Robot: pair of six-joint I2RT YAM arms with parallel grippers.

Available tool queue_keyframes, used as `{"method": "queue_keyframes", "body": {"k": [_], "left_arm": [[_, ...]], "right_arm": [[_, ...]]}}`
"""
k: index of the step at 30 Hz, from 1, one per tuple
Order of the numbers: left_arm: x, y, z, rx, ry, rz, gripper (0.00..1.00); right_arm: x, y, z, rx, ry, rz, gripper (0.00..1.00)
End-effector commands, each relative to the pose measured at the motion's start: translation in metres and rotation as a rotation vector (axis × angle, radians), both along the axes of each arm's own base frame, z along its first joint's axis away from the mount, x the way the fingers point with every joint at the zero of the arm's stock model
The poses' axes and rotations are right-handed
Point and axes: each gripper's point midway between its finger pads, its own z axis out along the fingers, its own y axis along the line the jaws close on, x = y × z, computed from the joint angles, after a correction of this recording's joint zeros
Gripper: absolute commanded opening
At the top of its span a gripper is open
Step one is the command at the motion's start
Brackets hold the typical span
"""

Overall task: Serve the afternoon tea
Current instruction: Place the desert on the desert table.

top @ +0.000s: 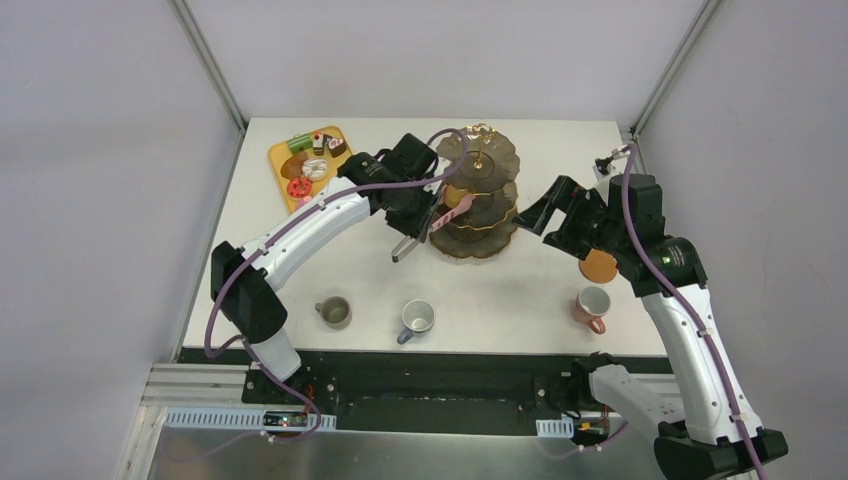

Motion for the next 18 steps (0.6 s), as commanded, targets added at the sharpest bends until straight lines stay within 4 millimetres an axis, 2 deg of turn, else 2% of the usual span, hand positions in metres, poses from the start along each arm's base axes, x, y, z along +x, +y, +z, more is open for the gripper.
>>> {"method": "queue_keyframes", "body": {"k": [1,8,13,18], "left_arm": [[-0.008,-0.002,0.011,-0.046,-0.01,0.001,0.27],[-0.016,-0.013,0.014,-0.117,0.046,0.025,0.3],[-0.015,-0.012,0.015,-0.113,0.049,0.045,0.31],[-0.016,-0.013,0.02,-0.126,0.065,0.047,0.37]], "right_arm": [[0.005,0.0,0.006,0.003,-0.032,-0.009,0.99],[0.004,0.0,0.007,0.003,-0.034,-0.006,0.99],[0.003,0.0,0.007,0.005,-0.033,-0.004,0.99],[0.003,0.0,0.007,0.004,-0.035,-0.005,0.99]]}}
